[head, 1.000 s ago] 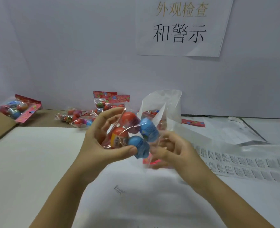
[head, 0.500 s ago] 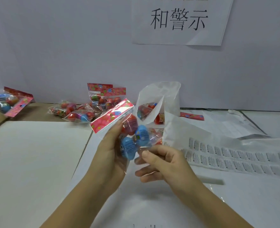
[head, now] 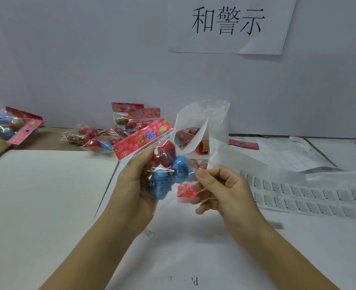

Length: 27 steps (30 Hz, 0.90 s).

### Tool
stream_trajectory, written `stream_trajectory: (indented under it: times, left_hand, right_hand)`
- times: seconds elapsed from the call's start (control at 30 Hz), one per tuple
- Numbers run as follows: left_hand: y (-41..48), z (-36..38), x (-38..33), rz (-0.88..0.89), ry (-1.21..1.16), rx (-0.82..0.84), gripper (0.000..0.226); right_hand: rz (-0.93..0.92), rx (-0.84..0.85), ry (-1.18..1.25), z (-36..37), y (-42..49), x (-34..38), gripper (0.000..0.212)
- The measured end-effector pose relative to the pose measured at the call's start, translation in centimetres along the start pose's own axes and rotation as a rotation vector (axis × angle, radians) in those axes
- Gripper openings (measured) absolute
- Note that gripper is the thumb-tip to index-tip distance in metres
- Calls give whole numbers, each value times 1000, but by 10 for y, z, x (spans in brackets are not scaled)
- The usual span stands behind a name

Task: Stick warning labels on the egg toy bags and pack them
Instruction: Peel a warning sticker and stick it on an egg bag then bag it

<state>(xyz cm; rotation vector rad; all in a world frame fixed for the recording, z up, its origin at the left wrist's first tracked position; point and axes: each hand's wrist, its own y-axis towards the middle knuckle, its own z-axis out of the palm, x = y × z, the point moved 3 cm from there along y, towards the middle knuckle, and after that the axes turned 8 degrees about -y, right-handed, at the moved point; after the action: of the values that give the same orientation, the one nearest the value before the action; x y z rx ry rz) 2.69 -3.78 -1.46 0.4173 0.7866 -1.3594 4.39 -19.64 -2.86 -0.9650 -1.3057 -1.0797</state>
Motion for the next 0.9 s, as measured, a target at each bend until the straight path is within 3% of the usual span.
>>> stream_trajectory:
  times: [0.17, 0.3, 0.4, 0.5, 0.6, 0.73, 0.83, 0.9]
  left_hand:
    - [1, -2, -4, 13, -28, 10, 13]
    - [3, -4, -7, 12, 219, 108, 23]
    - [-2, -1, -3, -102, 369, 270, 30]
    - [-7, 3, 3, -197, 386, 337, 26]
    - [-4, 4, 3, -209, 422, 341, 29]
    - [-1, 2, 1, -125, 364, 227, 22]
    - [-1, 1, 1, -27, 334, 182, 30]
    - [-2, 2, -1, 17, 334, 159, 25]
  right_hand:
    - [-14, 36, 14, 1, -2, 1, 14]
    - [22, 77, -120, -4, 0, 1, 7]
    - [21, 137, -158, -4, 0, 1, 35]
    - [-37, 151, -144, -2, -2, 2, 35]
    - [-87, 22, -66, -7, 0, 4, 38]
    - [-80, -123, 99, -16, 5, 9, 54]
    - [-26, -124, 193, -19, 7, 10, 64]
    - [3, -77, 232, -19, 8, 11, 54]
